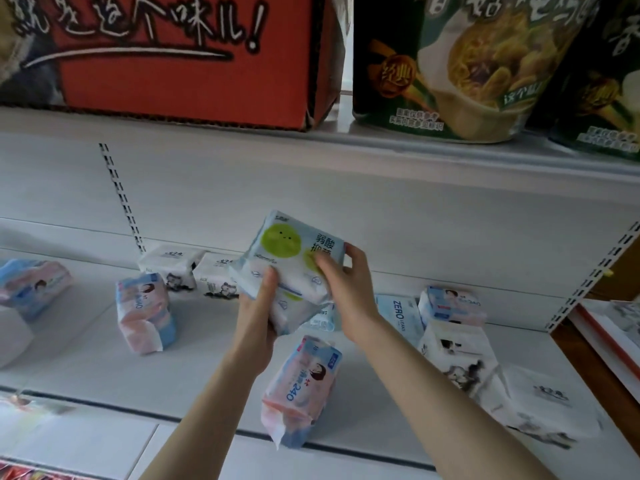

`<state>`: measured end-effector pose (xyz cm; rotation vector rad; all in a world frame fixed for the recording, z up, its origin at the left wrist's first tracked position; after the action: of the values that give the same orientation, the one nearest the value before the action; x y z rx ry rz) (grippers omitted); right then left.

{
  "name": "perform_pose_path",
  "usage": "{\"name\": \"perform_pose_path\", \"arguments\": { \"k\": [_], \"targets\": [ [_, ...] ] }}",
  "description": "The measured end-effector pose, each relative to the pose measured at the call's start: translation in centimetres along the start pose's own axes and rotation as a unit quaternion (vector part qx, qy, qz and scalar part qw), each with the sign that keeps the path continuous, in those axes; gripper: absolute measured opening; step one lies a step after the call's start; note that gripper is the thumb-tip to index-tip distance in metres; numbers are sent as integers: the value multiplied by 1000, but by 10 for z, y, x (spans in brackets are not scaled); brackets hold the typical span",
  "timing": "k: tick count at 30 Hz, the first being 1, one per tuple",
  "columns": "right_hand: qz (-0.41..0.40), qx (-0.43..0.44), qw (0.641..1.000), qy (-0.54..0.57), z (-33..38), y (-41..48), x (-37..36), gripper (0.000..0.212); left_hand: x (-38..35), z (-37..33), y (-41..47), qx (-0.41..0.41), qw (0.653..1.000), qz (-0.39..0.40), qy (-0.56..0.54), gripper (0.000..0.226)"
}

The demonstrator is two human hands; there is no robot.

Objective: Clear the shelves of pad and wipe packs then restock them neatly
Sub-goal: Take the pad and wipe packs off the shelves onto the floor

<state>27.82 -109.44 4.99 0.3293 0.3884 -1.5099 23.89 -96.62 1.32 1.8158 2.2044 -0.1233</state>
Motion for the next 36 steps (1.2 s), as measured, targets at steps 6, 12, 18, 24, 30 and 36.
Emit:
{"name": "perform_pose_path", "arguments": {
  "k": [6,12,18,24,30,36],
  "targets": [
    [84,-76,993,-35,-9,22,-14,21,31,-3,-1,17,997,-3,-75,70],
    [-56,-120,916,-379,-65,72,59,36,56,3,-4,56,994,-37,-91,48],
    [29,-177,905,-386,-110,70,55,44,69,5,-7,55,994,-40,-84,42],
    [1,-205,920,-333,-117,72,65,16,85,8,-8,46,996,-52,-63,41],
    [-74,-242,948,-193,-94,74,72,22,82,21,-4,66,996,-29,-62,44],
    [-35,-160,986,-44,-1,61,45,15,73,34,7,96,994,-3,-50,93]
  ]
}}
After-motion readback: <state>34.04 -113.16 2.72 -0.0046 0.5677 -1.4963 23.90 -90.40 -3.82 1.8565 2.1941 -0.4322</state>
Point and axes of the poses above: each hand's wrist, its own y-axis towards the middle knuckle, its own x-axis out of the back of the hand, z = x × y, the point moved 7 cm from there along y, towards the middle knuckle, and after that the axes turned 15 degrees about y, right-handed, at the moved point
